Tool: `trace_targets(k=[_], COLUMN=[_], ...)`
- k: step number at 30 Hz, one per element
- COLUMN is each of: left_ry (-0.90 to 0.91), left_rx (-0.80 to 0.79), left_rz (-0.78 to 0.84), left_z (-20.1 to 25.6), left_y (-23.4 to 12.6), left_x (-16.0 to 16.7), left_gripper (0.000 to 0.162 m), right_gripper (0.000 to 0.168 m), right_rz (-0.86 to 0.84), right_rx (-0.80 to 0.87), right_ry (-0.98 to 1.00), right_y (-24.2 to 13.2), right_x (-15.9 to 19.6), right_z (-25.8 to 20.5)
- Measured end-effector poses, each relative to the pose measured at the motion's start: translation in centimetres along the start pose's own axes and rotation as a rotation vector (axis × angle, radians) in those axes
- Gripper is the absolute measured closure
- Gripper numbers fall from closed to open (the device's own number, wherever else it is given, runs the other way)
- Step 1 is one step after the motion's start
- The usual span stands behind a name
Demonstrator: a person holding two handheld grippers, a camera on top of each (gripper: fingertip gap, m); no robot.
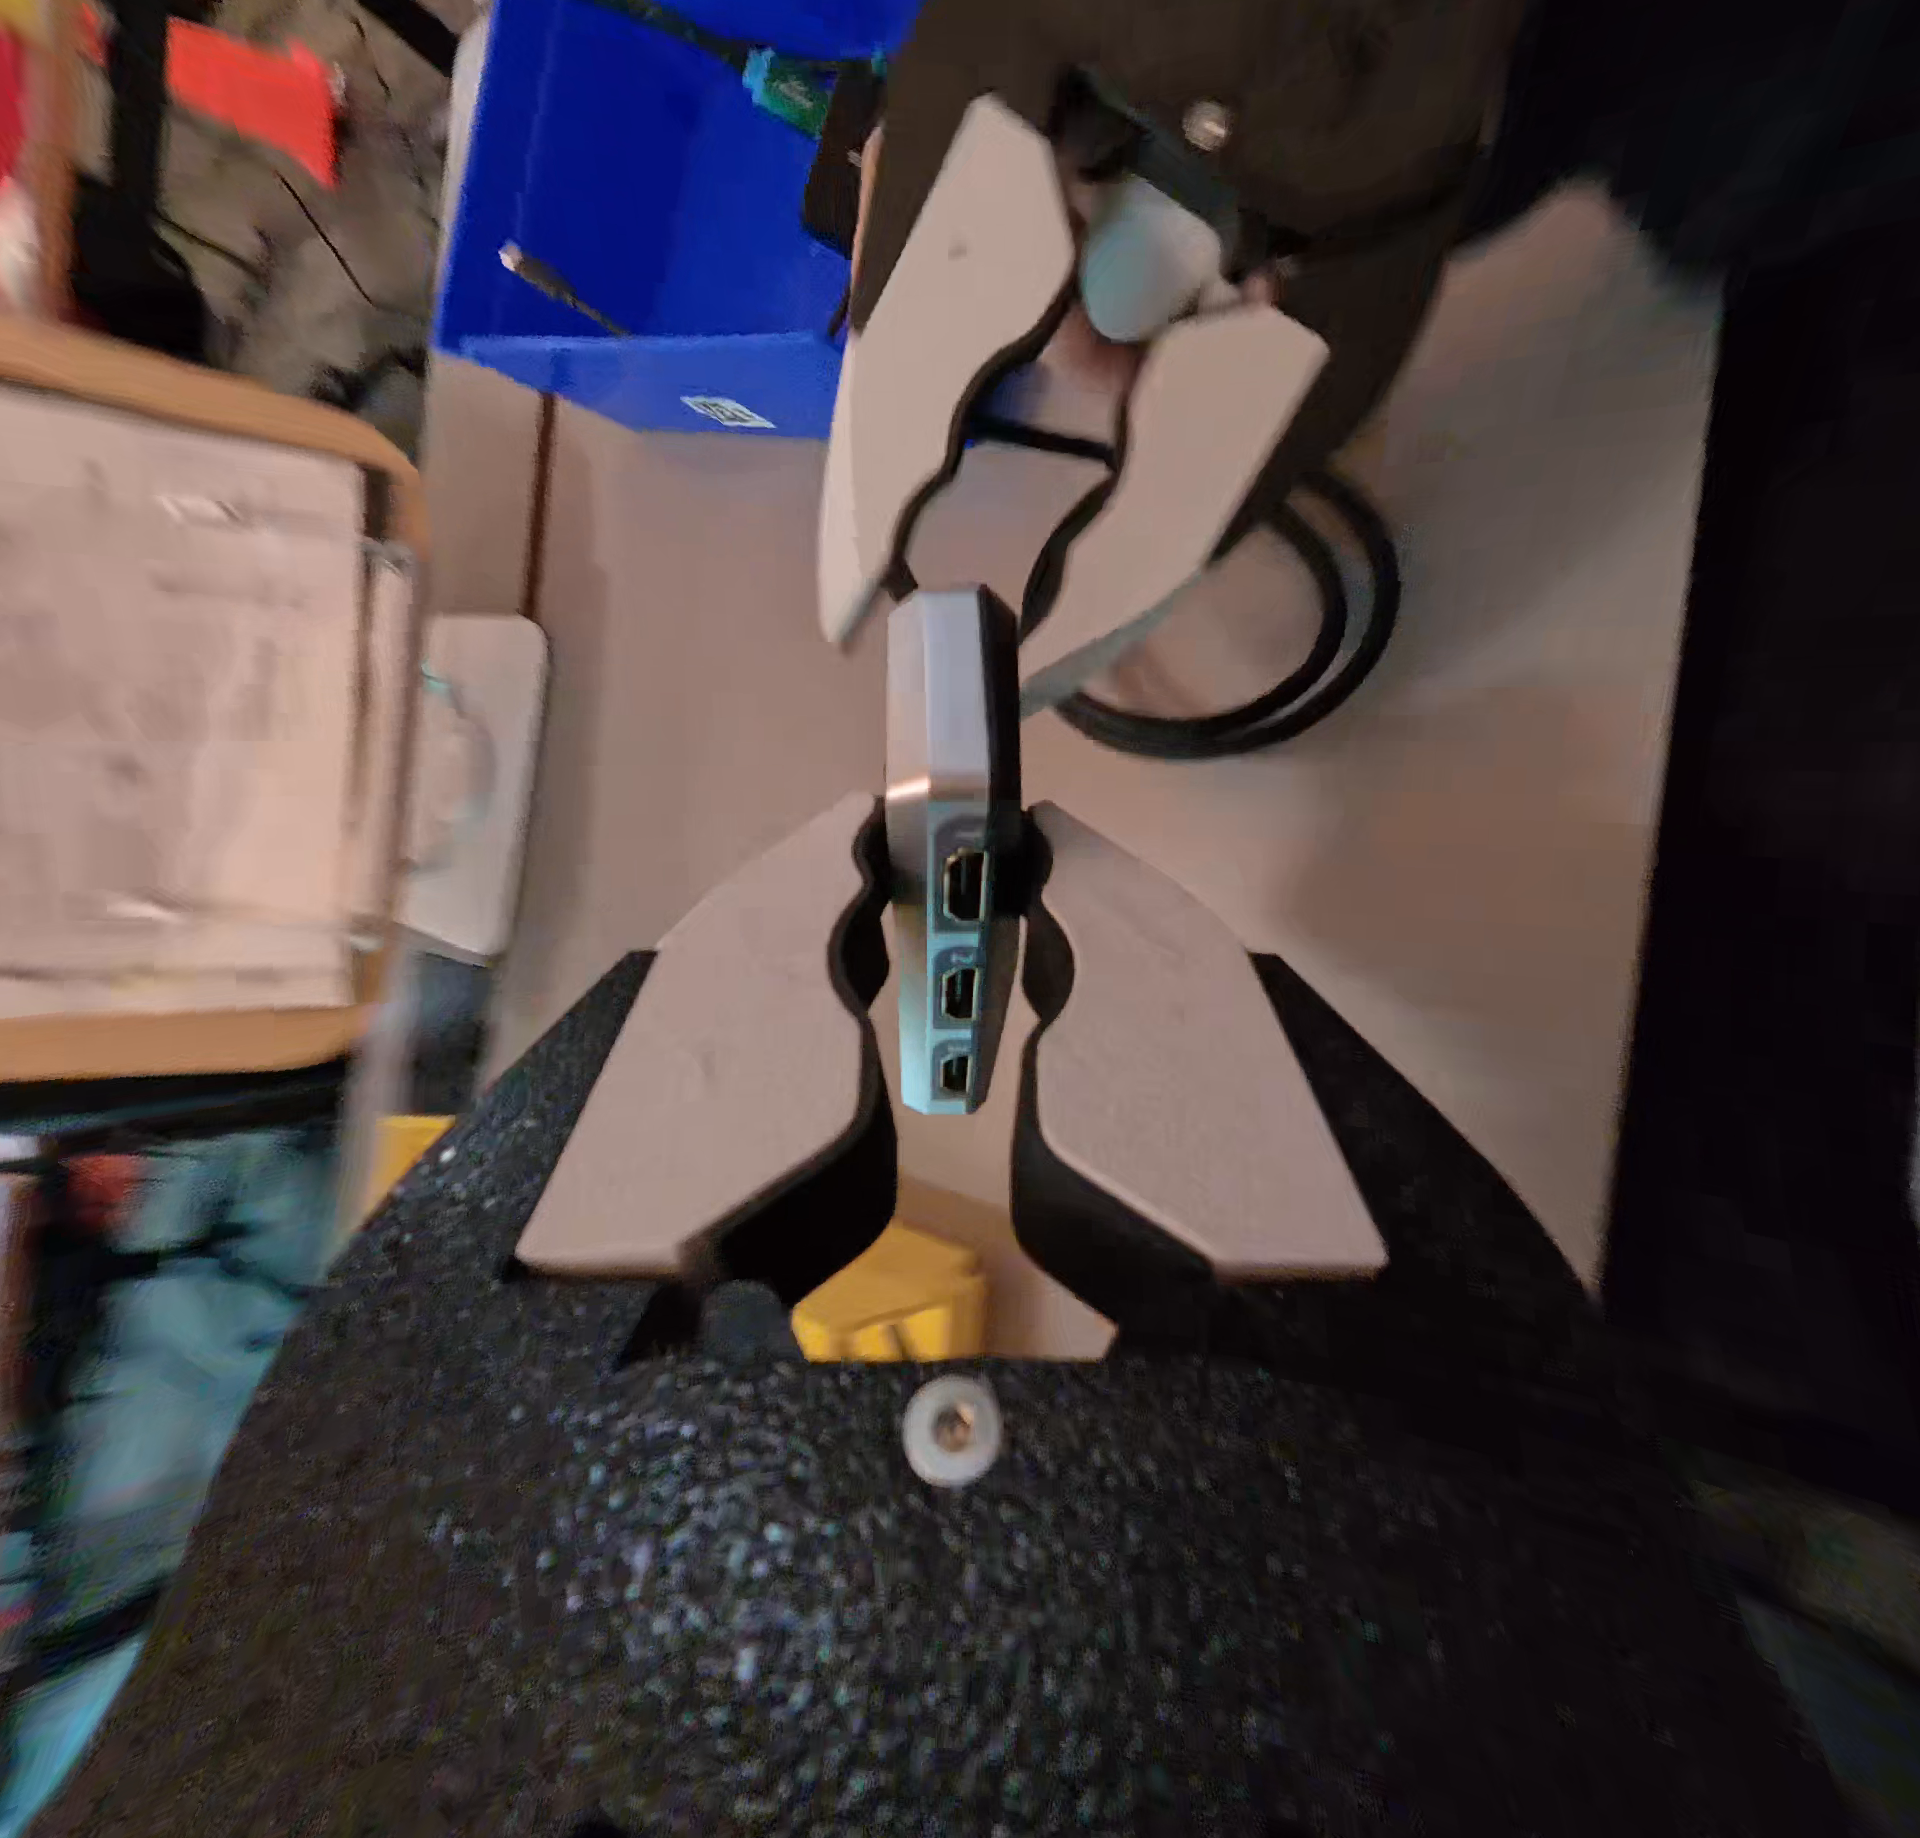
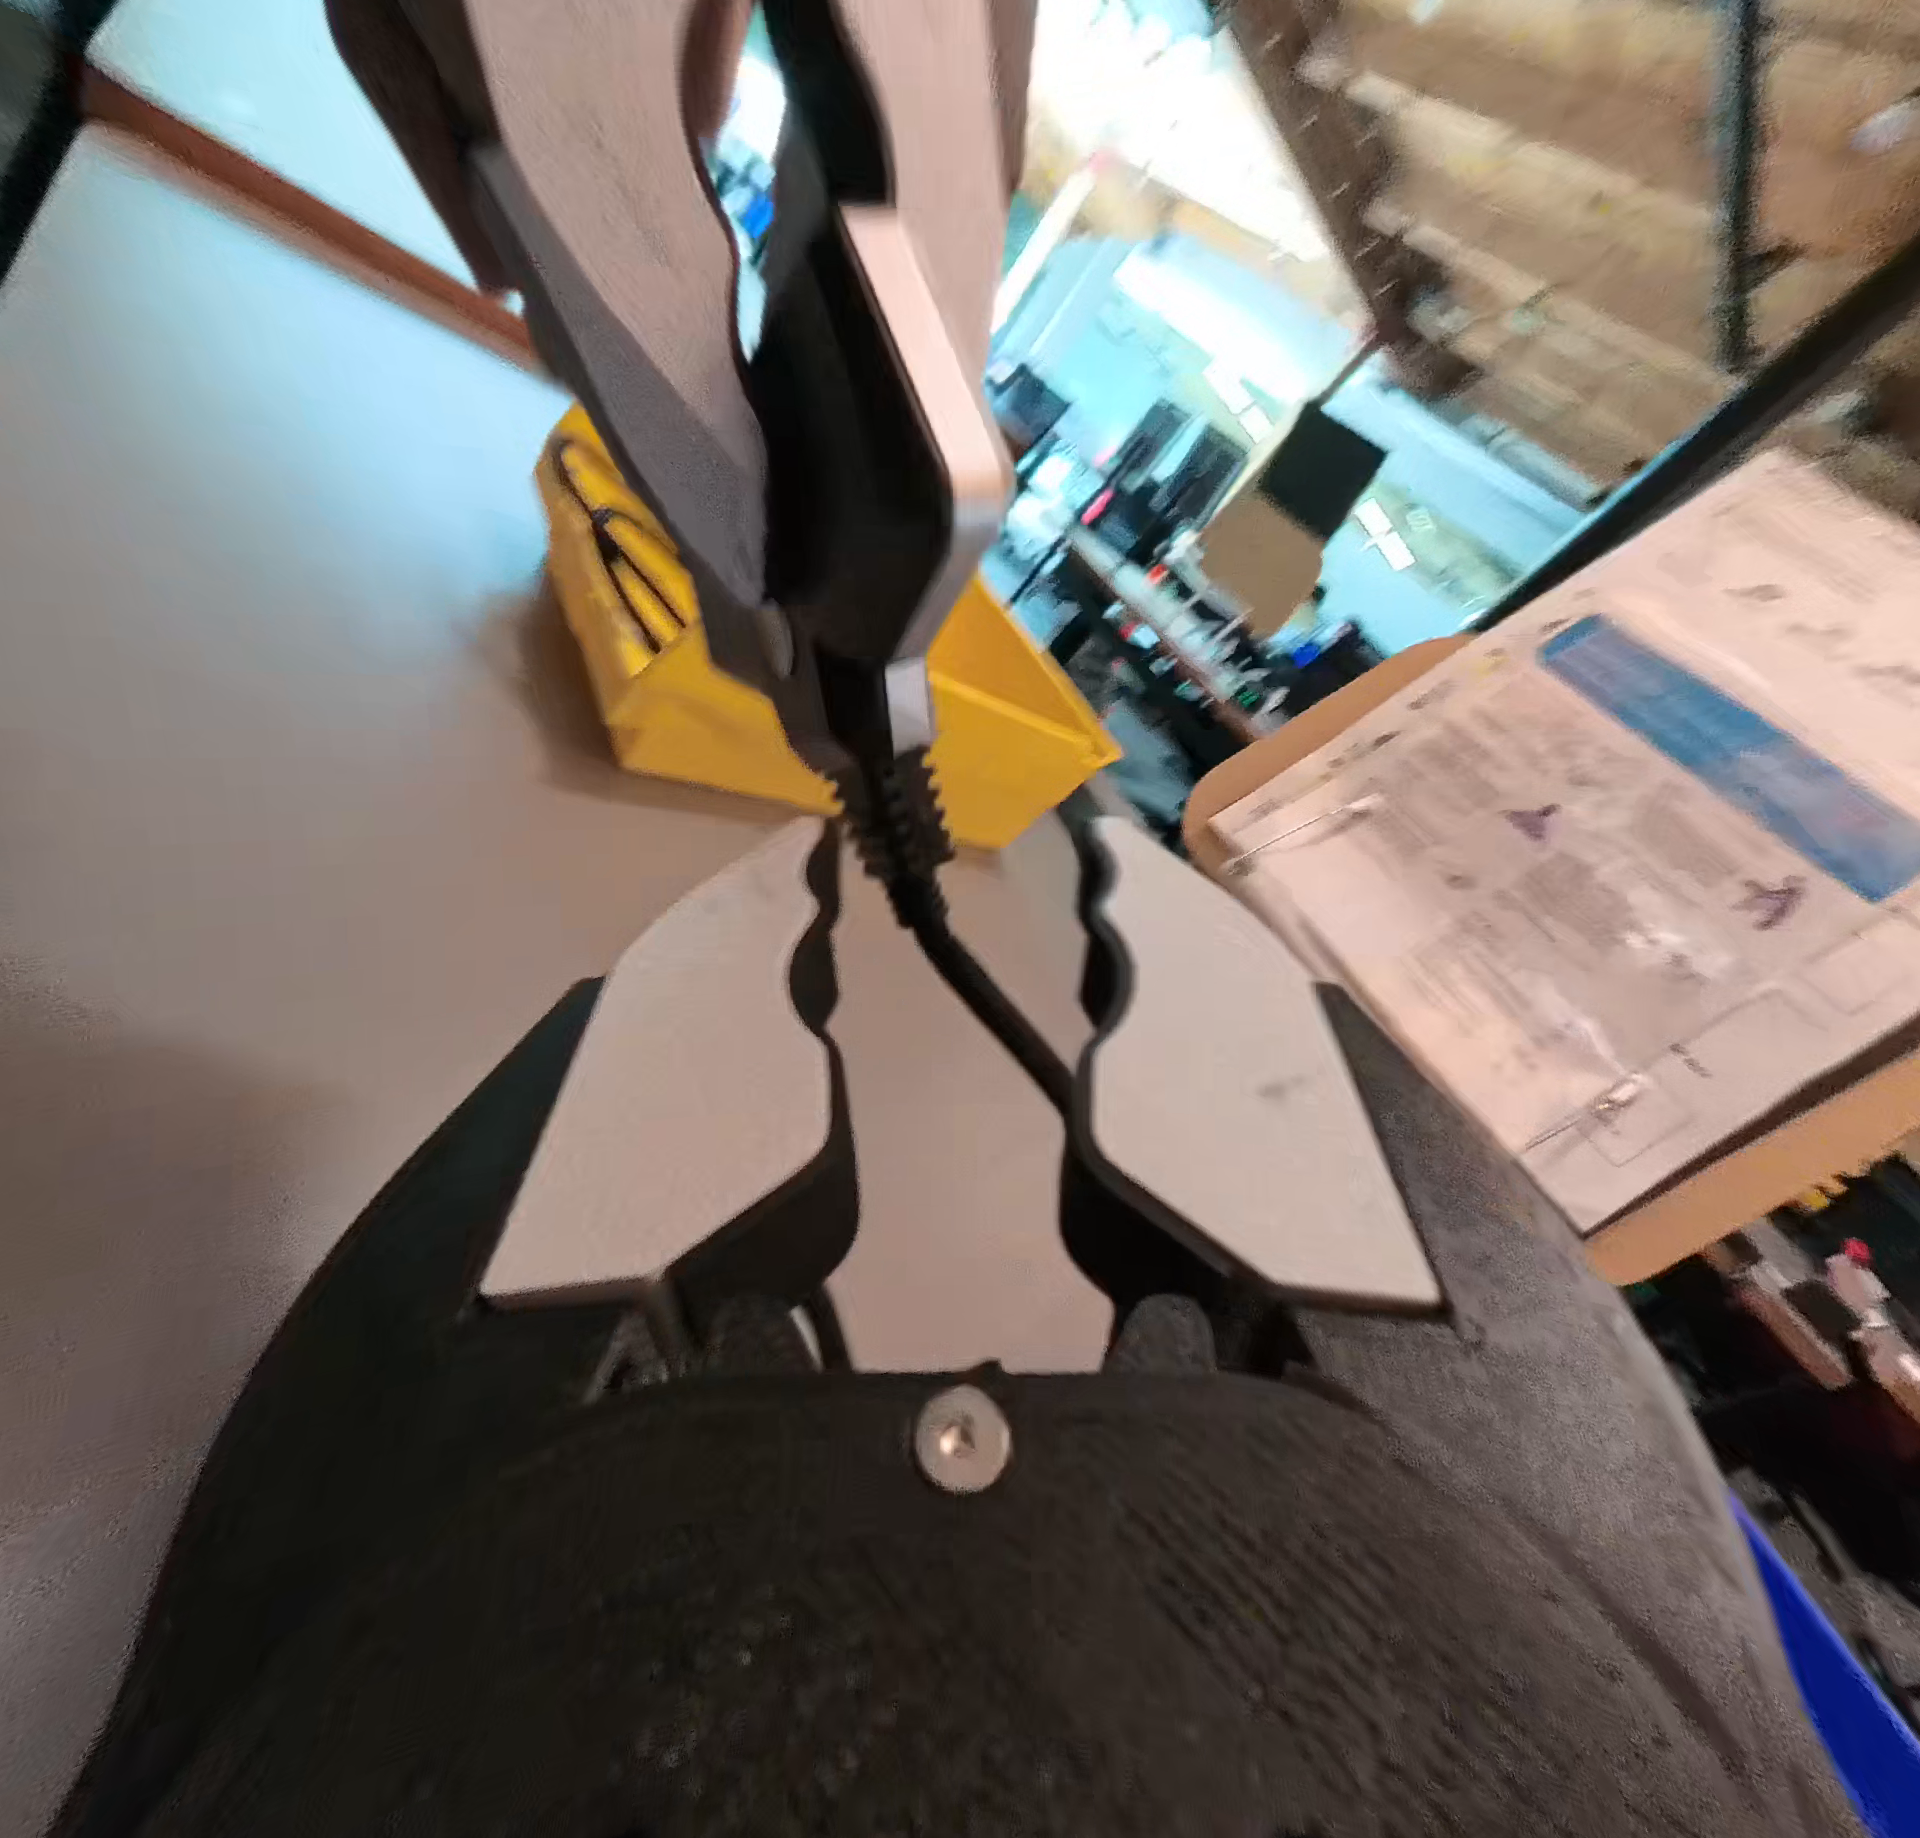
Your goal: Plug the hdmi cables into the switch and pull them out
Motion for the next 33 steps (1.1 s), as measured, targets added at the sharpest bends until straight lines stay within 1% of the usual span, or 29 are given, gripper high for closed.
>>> trace_targets(k=[1, 4, 6, 9, 12, 15, 16, 18, 20, 22, 25, 26, 30, 33], left_ry=[-0.141, -0.625, -0.922, -1.248, -1.489, -1.598, -1.616, -1.665, -1.700, -1.705, -1.739, -1.753, -1.792, -1.791], left_rx=[0.007, 0.044, 0.105, 0.182, 0.256, 0.274, 0.274, 0.284, 0.334, 0.345, 0.353, 0.361, 0.328, 0.311], left_rz=[0.053, 0.230, 0.348, 0.526, 0.701, 0.764, 0.781, 0.819, 0.844, 0.845, 0.854, 0.867, 0.920, 0.925], left_z=[-0.6, -2.9, -4.1, -4.9, -4.5, -3.4, -3.2, -3.1, -2.8, -2.5, -2.3, -2.4, -2.8, -2.9], left_y=[0.2, 0.7, 0.8, 1.0, 1.4, 2.5, 2.8, 2.8, 2.7, 2.9, 3.3, 3.3, 3.7, 4.3], left_x=[0.3, 1.9, 3.2, 4.5, 4.5, 4.2, 4.1, 4.0, 3.7, 3.5, 3.6, 3.5, 3.8, 4.4], left_gripper=[0.141, 0.141, 0.141, 0.141, 0.142, 0.141, 0.141, 0.141, 0.141, 0.142, 0.141, 0.141, 0.141, 0.142], right_gripper=[0.117, 0.103, 0.103, 0.103, 0.105, 0.110, 0.115, 0.136, 0.143, 0.143, 0.136, 0.137, 0.139, 0.142], right_rz=[0.041, 0.108, 0.115, 0.155, 0.178, 0.123, 0.111, 0.113, 0.113, 0.147, 0.203, 0.218, 0.197, 0.151], right_rx=[0.024, 0.047, 0.012, -0.023, -0.001, -0.004, -0.010, -0.051, -0.063, -0.095, -0.098, -0.105, -0.093, -0.102], right_ry=[-0.005, 0.019, 0.016, 0.084, 0.137, 0.069, 0.032, 0.009, 0.011, 0.017, 0.085, 0.100, 0.081, 0.119], right_y=[0.0, 0.0, -0.5, -1.1, -0.4, 0.8, 0.8, 0.7, 0.5, 0.4, 0.5, 0.5, 0.7, 0.6], right_x=[-0.5, -1.6, -1.5, -1.2, -0.2, 1.5, 1.9, 2.1, 2.3, 2.0, 1.6, 1.5, 1.9, 2.7], right_z=[0.2, 0.6, 0.6, 0.6, 0.3, -0.9, -1.2, -1.8, -1.9, -2.2, -2.4, -2.6, -2.7, -2.5])
Point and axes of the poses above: each gripper's, where its closed fingertips meet, y out along the fingers, x out of its underside, z = x × y across the jaws, the point moved 2 cm from there along -y, back along the fingers, and after that the axes turned 12 degrees about z, right-handed, at the moved point
